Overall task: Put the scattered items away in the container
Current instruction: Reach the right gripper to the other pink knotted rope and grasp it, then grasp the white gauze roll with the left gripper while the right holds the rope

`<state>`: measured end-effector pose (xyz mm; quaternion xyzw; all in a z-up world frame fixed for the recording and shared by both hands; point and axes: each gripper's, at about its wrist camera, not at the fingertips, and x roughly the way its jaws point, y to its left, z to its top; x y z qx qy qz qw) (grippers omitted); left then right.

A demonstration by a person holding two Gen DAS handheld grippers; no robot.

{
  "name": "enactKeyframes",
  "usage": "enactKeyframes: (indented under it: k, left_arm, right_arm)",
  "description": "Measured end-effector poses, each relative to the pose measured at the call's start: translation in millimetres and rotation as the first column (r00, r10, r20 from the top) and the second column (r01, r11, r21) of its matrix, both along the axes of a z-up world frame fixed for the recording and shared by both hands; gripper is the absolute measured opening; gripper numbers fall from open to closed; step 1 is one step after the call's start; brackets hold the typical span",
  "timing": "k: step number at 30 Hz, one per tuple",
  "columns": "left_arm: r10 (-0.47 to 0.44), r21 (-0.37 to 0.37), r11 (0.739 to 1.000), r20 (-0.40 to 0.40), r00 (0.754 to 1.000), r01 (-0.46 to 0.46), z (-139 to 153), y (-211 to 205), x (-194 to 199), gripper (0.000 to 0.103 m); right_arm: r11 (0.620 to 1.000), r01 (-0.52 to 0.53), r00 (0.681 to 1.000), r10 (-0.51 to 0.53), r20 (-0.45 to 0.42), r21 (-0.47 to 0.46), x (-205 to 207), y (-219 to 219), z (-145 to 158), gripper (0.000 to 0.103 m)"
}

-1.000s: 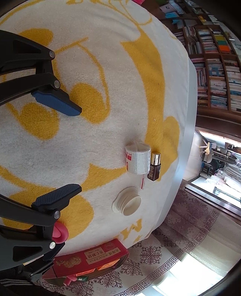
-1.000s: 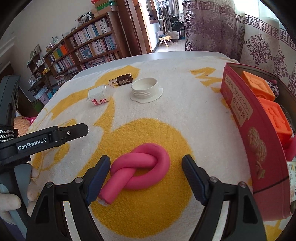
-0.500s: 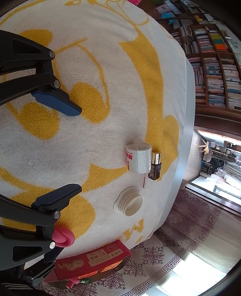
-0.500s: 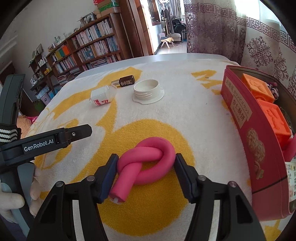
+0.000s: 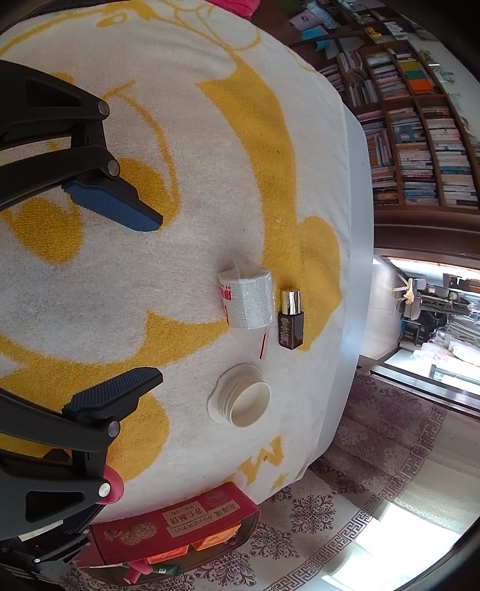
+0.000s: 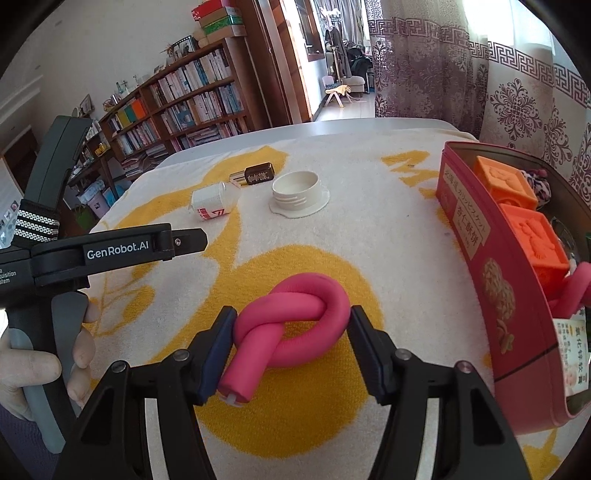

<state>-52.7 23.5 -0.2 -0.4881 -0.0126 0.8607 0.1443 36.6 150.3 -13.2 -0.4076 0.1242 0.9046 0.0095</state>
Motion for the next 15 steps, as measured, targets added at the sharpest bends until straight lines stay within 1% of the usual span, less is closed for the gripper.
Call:
enactKeyframes:
  k: [2,5,7,10,13,14,15]
  left_arm:
    - [-0.001,-0.021,1.0,-0.009,1.0,0.001,1.6,7.5,-8.1,0.078]
    - [0.015,-0.013,1.0,-0.01,1.0,-0.016,2.0,14.2,-24.2,0.078]
    - [0.036,-0.012,0.999,-0.014,0.999,-0.036,0.0,16.4,-36.3,0.078]
    - [0.083,-0.041,0.996,-0.026,0.996,-0.084,-7.0,17.4,-55.2,0.078]
    - [0.122,-0.025,0.992,-0.013,0.992,-0.122,-14.0,11.7,-68.3,0.076]
    - [0.13,-0.018,0.991,-0.01,0.991,-0.13,-15.6,9.8,-70.1,0.067]
    - [0.135,-0.014,0.991,-0.004,0.991,-0.135,-17.5,7.9,-71.2,0.06]
  right_arm:
    - [1.0,-0.002,1.0,0.002,-0.002,-0.01,1.0,0.9,0.7,0.065]
    - [1.0,-0.001,1.0,0.001,-0.011,-0.017,3.3,1.8,2.5,0.065]
    - [1.0,0.001,1.0,-0.001,-0.015,-0.022,3.8,2.5,3.1,0.065]
    - [1.0,-0.001,1.0,0.001,-0.012,-0.023,3.7,1.6,2.1,0.065]
    - [1.0,-0.011,1.0,0.01,-0.007,-0.016,2.8,-1.2,0.7,0.065]
    - [1.0,-0.015,1.0,0.015,-0.006,-0.014,2.6,-2.4,0.2,0.065]
    - [1.0,-0.019,1.0,0.019,-0.006,-0.01,2.5,-3.5,-0.1,0.065]
